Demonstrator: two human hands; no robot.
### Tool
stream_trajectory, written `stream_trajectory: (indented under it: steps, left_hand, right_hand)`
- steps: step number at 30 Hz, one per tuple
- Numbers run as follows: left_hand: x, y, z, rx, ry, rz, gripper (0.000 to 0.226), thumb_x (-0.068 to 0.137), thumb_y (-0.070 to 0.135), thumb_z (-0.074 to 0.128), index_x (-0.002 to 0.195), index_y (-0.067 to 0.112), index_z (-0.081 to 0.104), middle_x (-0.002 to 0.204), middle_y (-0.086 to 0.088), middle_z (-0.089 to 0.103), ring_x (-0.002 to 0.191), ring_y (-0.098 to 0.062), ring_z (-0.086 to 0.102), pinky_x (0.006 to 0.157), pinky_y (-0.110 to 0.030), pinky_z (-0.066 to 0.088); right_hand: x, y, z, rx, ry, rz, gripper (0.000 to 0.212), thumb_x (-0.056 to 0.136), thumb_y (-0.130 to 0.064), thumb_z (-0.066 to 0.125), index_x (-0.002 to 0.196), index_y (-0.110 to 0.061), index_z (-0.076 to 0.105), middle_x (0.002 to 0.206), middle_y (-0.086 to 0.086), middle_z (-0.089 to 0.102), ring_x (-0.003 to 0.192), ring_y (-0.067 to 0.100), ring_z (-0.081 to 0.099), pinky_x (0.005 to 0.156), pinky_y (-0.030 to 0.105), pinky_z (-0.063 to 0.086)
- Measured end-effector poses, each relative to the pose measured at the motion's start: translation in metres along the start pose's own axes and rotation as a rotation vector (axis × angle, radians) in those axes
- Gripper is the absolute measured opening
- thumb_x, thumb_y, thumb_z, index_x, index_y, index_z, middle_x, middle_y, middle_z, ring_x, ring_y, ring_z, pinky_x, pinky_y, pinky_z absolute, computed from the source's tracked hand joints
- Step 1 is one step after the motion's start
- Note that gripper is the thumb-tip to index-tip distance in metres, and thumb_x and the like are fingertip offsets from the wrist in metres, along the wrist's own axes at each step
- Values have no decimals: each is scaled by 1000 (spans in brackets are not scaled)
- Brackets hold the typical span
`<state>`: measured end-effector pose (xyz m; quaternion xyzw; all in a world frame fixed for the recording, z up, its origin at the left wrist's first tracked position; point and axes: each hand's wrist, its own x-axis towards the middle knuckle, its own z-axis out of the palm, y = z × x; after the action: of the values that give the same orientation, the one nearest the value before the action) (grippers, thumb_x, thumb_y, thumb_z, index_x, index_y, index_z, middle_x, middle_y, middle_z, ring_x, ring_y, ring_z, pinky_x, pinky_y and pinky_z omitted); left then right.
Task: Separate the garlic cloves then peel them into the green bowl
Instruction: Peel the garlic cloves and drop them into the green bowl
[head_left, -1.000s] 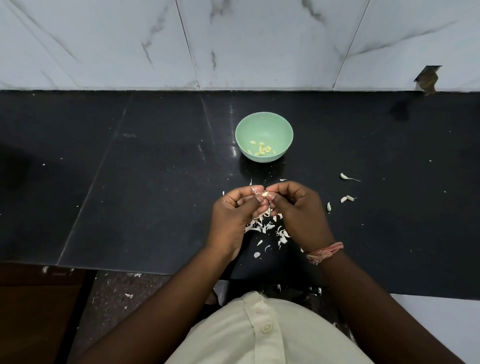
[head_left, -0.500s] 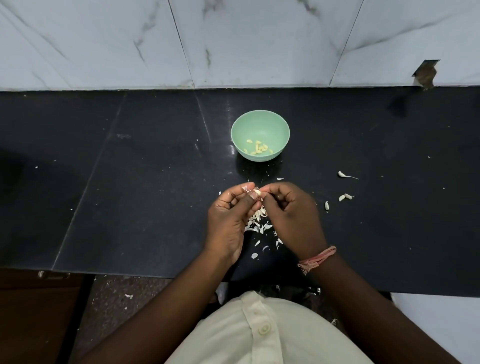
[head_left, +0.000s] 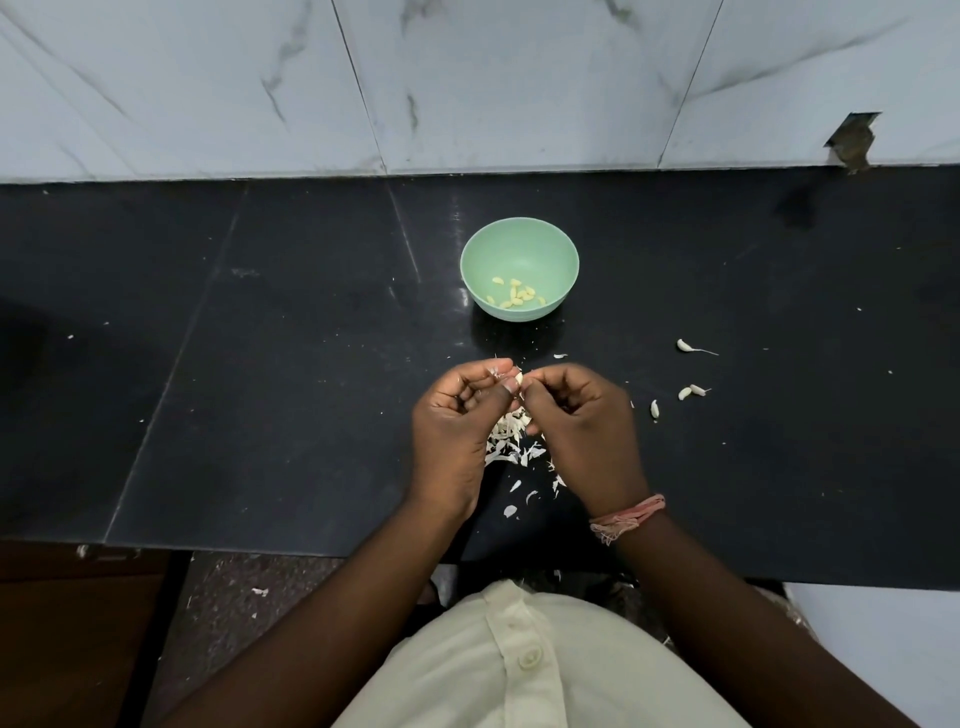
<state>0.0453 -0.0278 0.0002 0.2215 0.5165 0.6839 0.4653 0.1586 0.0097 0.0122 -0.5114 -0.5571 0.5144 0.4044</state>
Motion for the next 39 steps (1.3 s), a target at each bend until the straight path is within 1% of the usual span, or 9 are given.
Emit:
stream_trajectory:
  steps: [3, 9, 14, 22, 25, 27, 32, 35, 39]
  left_hand:
    - [-1, 1, 0, 39, -11, 29, 19, 84, -6, 74, 103, 0, 73, 94, -11, 75, 89, -20, 68, 86, -34, 57]
    - [2, 8, -5, 137, -78, 47, 15, 85, -4, 75, 96, 5, 76, 89, -10, 77, 85, -17, 70, 80, -27, 57]
    - [5, 18, -7, 217, -158, 71, 15, 84, -5, 76, 97, 2, 76, 88, -10, 77, 81, -12, 71, 76, -24, 56]
    - [6, 23, -12, 194, -205, 30, 17, 85, -5, 74, 102, 0, 75, 95, -16, 77, 89, -23, 74, 79, -29, 58]
    - [6, 21, -12, 142, -181, 6, 18, 86, -6, 71, 105, -3, 73, 97, -15, 77, 91, -22, 73, 76, -27, 58]
    - [4, 18, -12, 144, -146, 10, 19, 87, -6, 70, 105, -3, 73, 97, -14, 76, 89, -21, 73, 75, -26, 59]
    - [1, 17, -18, 187, -147, 7, 16, 90, -2, 70, 106, -4, 72, 95, -16, 76, 85, -21, 74, 78, -29, 60]
    - [0, 18, -24, 216, -153, 0, 18, 91, 5, 71, 108, 2, 75, 95, -16, 77, 88, -22, 74, 81, -33, 60]
    - [-1, 18, -30, 231, -164, -28, 20, 89, 4, 74, 109, 3, 75, 96, -12, 78, 89, -22, 74, 81, -35, 60]
  right_hand:
    - [1, -2, -1, 70, 2, 41, 8, 92, -5, 69, 86, -8, 74, 73, 4, 73, 57, 13, 64, 55, 21, 50]
    - [5, -6, -9, 83, -93, 71, 13, 93, -4, 68, 84, -8, 76, 65, 1, 70, 54, 19, 65, 59, 35, 54]
    - [7, -9, -12, 120, -145, 83, 17, 93, -1, 66, 82, -8, 77, 68, 11, 69, 55, 22, 67, 64, 46, 59]
    - [6, -11, -9, 133, -155, 106, 16, 93, 0, 64, 81, -2, 74, 64, 11, 65, 53, 23, 66, 59, 38, 60]
    - [3, -15, -6, 182, -170, 128, 15, 94, 4, 59, 84, 4, 71, 60, 3, 67, 54, 19, 66, 53, 29, 58]
    - [2, -18, -2, 212, -184, 153, 15, 95, 5, 56, 87, 5, 68, 57, 0, 66, 53, 15, 65, 54, 29, 58]
    - [-3, -20, 3, 229, -144, 187, 16, 98, 1, 57, 86, 2, 68, 53, -5, 62, 47, 11, 57, 56, 34, 54]
    - [-8, -19, 8, 244, -97, 188, 15, 99, -1, 60, 88, 3, 69, 59, -1, 64, 50, 10, 57, 54, 31, 55]
    - [-17, -13, 18, 229, -4, 197, 11, 97, -3, 64, 90, 3, 71, 65, 6, 64, 53, 11, 59, 58, 36, 56]
